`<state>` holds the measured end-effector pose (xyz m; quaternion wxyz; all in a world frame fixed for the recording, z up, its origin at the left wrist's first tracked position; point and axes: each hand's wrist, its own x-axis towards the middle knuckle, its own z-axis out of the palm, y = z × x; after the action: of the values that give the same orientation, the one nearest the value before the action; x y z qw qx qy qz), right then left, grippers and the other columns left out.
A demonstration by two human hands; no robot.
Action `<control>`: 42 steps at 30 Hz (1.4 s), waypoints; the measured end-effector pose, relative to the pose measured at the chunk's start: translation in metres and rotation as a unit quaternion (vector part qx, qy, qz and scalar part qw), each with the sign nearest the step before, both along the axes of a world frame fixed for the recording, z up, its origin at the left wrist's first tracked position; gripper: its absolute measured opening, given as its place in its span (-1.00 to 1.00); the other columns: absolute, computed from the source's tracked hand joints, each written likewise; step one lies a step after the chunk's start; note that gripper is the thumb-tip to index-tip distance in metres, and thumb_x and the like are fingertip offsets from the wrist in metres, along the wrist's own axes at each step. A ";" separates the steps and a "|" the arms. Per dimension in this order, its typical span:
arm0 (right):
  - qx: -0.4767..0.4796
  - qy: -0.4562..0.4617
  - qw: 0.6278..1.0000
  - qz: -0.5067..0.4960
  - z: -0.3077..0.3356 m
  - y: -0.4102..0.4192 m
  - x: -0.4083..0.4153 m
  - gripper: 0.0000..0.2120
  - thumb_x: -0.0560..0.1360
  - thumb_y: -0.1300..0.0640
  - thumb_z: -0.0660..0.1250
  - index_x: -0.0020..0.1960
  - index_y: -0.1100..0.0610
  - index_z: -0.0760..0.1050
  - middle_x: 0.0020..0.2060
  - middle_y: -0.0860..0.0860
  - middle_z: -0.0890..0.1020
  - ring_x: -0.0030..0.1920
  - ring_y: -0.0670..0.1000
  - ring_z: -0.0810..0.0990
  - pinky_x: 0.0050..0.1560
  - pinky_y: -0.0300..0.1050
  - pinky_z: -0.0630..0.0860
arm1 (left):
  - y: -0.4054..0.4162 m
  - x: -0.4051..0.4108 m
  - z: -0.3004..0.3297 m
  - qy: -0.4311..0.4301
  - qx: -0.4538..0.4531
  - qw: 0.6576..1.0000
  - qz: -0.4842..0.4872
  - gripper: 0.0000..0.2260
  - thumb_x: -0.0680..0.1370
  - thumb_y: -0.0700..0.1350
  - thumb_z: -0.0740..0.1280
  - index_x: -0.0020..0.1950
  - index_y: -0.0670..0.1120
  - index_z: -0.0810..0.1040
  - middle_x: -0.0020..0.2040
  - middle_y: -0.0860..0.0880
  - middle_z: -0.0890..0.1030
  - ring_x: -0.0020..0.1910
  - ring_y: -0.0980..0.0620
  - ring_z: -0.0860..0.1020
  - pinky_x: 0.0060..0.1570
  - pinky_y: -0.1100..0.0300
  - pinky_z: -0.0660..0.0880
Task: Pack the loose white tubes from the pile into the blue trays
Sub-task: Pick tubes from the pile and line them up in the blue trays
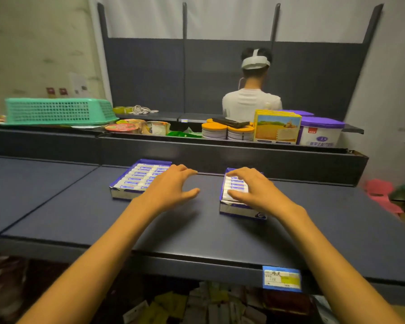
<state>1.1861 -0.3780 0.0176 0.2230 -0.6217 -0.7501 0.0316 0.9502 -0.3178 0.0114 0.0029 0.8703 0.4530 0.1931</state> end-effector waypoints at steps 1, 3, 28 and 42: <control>0.002 -0.008 1.000 0.017 -0.001 0.001 -0.013 -0.52 0.53 -0.05 0.34 0.41 -0.03 0.34 0.38 -0.03 0.41 0.35 -0.02 0.36 0.32 -0.07 0.35 | -0.003 -0.014 -0.001 0.008 0.000 1.000 0.015 -0.46 0.54 0.18 0.30 0.47 0.03 0.33 0.40 -0.03 0.41 0.34 0.00 0.38 0.25 0.09 0.39; 0.014 -0.027 0.999 0.046 -0.002 0.004 -0.039 -0.51 0.54 -0.05 0.33 0.42 -0.01 0.34 0.40 -0.02 0.39 0.38 0.00 0.34 0.36 -0.04 0.32 | -0.010 -0.042 -0.001 0.021 0.000 0.999 0.044 -0.46 0.53 0.19 0.30 0.47 0.02 0.34 0.41 -0.03 0.40 0.35 -0.01 0.37 0.27 0.08 0.37; 0.074 -0.124 0.955 0.260 -0.013 0.055 -0.584 -0.51 0.57 -0.08 0.27 0.45 0.01 0.29 0.41 0.01 0.38 0.39 0.07 0.31 0.32 0.04 0.30 | -0.093 -0.584 -0.013 0.059 0.017 0.952 0.299 -0.48 0.52 0.25 0.24 0.43 0.06 0.37 0.32 0.02 0.44 0.30 -0.01 0.38 0.22 0.01 0.42; 0.055 -0.118 0.950 0.283 -0.031 0.179 -0.797 -0.52 0.56 -0.06 0.29 0.43 0.01 0.32 0.40 0.00 0.40 0.39 0.06 0.32 0.35 0.06 0.32 | 0.007 -0.788 -0.029 0.050 0.012 0.942 0.332 -0.51 0.53 0.22 0.25 0.41 0.07 0.39 0.33 0.03 0.45 0.29 0.02 0.39 0.21 0.04 0.44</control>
<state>0.3892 -0.1990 -0.0134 0.1489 -0.3701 -0.9167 -0.0215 0.1619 -0.3107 -0.0179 -0.0946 0.6793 0.7132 0.1447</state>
